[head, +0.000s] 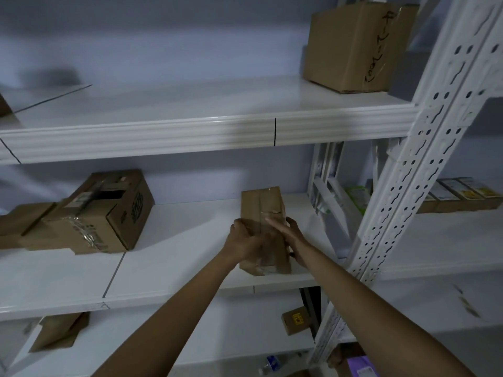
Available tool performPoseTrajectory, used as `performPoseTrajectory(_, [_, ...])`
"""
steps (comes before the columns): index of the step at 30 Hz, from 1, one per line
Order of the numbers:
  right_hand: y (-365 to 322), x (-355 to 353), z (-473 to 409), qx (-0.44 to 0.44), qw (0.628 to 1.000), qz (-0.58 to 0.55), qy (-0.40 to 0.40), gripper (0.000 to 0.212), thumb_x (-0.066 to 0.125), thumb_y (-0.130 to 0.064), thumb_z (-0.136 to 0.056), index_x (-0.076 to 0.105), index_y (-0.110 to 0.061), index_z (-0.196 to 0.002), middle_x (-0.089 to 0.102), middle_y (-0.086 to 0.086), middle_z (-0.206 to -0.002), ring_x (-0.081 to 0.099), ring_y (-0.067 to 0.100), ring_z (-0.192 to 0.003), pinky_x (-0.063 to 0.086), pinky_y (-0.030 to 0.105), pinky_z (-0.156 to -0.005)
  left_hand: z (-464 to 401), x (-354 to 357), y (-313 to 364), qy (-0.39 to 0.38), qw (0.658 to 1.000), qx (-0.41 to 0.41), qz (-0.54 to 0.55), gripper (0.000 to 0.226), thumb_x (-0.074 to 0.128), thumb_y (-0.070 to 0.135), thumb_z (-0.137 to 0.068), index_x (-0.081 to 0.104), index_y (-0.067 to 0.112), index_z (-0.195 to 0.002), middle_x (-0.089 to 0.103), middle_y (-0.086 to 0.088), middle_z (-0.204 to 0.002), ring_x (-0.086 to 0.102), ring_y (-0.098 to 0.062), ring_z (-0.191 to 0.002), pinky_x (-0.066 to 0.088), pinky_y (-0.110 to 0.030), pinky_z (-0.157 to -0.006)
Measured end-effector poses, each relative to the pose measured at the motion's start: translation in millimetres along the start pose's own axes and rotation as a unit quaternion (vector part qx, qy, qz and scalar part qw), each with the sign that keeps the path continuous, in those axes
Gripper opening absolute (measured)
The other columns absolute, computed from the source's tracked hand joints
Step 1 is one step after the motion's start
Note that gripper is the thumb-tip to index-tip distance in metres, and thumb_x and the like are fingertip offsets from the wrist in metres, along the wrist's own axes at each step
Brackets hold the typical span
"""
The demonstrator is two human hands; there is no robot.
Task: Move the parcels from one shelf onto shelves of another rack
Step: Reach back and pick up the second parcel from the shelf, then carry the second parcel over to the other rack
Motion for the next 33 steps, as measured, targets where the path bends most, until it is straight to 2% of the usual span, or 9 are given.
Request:
performPoseTrajectory(2, [-3, 4, 4, -0.030, 0.999, 0.010, 0.041, 0.115, 0.074, -0.073, -0.056, 0.035, -0.023, -0.151, 0.054, 0.015, -0.141, 0.055, 0.036, -0.125, 0.050, 0.049, -0.102, -1, 3, 0, 0.032, 0.999, -0.027, -0.022, 0.105, 0.084, 0.048, -0.069, 0.029, 0.006, -0.147, 0.044, -0.012, -0.144, 0.049, -0.031, -0.133, 0.050, -0.046, -0.106])
performPoseTrajectory(5, [-6, 1, 11, -0.064, 0.995, 0.025, 0.077, 0.081, 0.061, -0.068, -0.082, 0.045, -0.022, -0.146, 0.055, 0.014, -0.140, 0.052, 0.036, -0.128, 0.043, 0.051, -0.109, -5, -3, -6, 0.065, 0.992, -0.085, -0.063, 0.117, 0.080, 0.063, -0.064, 0.023, 0.008, -0.151, 0.034, -0.014, -0.150, 0.037, -0.035, -0.141, 0.042, -0.048, -0.112])
performPoseTrajectory(7, [-6, -3, 14, -0.092, 0.993, 0.013, 0.072, 0.066, 0.057, -0.062, -0.089, 0.053, -0.020, -0.139, 0.059, 0.012, -0.135, 0.056, 0.031, -0.124, 0.045, 0.046, -0.106, -11, -13, -14, 0.044, 0.994, -0.097, -0.001, 0.110, 0.081, 0.060, -0.065, 0.032, 0.006, -0.148, 0.042, -0.015, -0.148, 0.045, -0.034, -0.137, 0.046, -0.045, -0.107])
performPoseTrajectory(11, [-9, -18, 19, -0.131, 0.988, -0.020, 0.080, 0.044, 0.070, -0.037, -0.089, 0.058, -0.019, -0.128, 0.066, 0.010, -0.124, 0.062, 0.026, -0.116, 0.051, 0.034, -0.087, -14, -37, -34, -0.101, 0.973, -0.071, 0.193, 0.065, 0.080, 0.050, -0.069, 0.067, 0.013, -0.122, 0.074, -0.010, -0.125, 0.069, -0.024, -0.111, 0.055, -0.033, -0.086])
performPoseTrajectory(15, [-8, -36, 19, -0.042, 0.998, -0.036, -0.030, 0.054, 0.069, -0.039, -0.089, 0.051, -0.031, -0.139, 0.063, 0.004, -0.128, 0.057, 0.024, -0.120, 0.048, 0.044, -0.100, -14, -44, -45, -0.150, 0.952, -0.065, 0.257, 0.064, 0.076, 0.043, -0.073, 0.064, 0.016, -0.130, 0.074, -0.009, -0.126, 0.063, -0.031, -0.125, 0.049, -0.046, -0.107])
performPoseTrajectory(18, [-6, -39, 22, 0.003, 0.991, -0.070, -0.111, 0.057, 0.075, -0.046, -0.076, 0.061, -0.035, -0.130, 0.071, 0.002, -0.101, 0.070, 0.019, -0.087, 0.057, 0.036, -0.073, -12, -41, -43, -0.172, 0.944, -0.058, 0.275, 0.084, 0.079, 0.043, -0.069, 0.053, 0.012, -0.143, 0.064, -0.015, -0.139, 0.056, -0.035, -0.134, 0.038, -0.053, -0.117])
performPoseTrajectory(21, [-5, -42, 19, 0.000, 0.990, -0.079, -0.117, 0.064, 0.078, -0.046, -0.069, 0.061, -0.032, -0.130, 0.071, 0.003, -0.094, 0.070, 0.020, -0.079, 0.056, 0.031, -0.062, -11, -41, -42, -0.184, 0.942, -0.050, 0.276, 0.102, 0.087, 0.045, -0.057, 0.050, 0.011, -0.145, 0.061, -0.016, -0.142, 0.053, -0.036, -0.136, 0.036, -0.052, -0.118])
performPoseTrajectory(25, [-4, -45, 17, 0.001, 0.989, -0.085, -0.120, 0.065, 0.076, -0.044, -0.072, 0.058, -0.030, -0.133, 0.069, 0.004, -0.094, 0.069, 0.021, -0.080, 0.056, 0.031, -0.062, -13, -40, -42, -0.184, 0.942, -0.062, 0.274, 0.078, 0.072, 0.038, -0.076, 0.050, 0.011, -0.146, 0.061, -0.015, -0.142, 0.054, -0.035, -0.136, 0.036, -0.051, -0.118])
performPoseTrajectory(33, [0, -45, 20, -0.017, 0.993, -0.056, -0.102, 0.062, 0.076, -0.047, -0.073, 0.052, -0.036, -0.130, 0.069, 0.004, -0.107, 0.067, 0.023, -0.095, 0.056, 0.035, -0.074, -9, -35, -39, -0.198, 0.948, -0.070, 0.241, 0.073, 0.071, 0.036, -0.082, 0.048, 0.012, -0.147, 0.060, -0.016, -0.143, 0.054, -0.036, -0.135, 0.038, -0.052, -0.117])
Point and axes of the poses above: each hand's wrist, its own z-axis away from the middle knuckle, its own x-axis out of the palm, y = z × x, the point moved 1 cm from there along -z, towards the middle knuckle
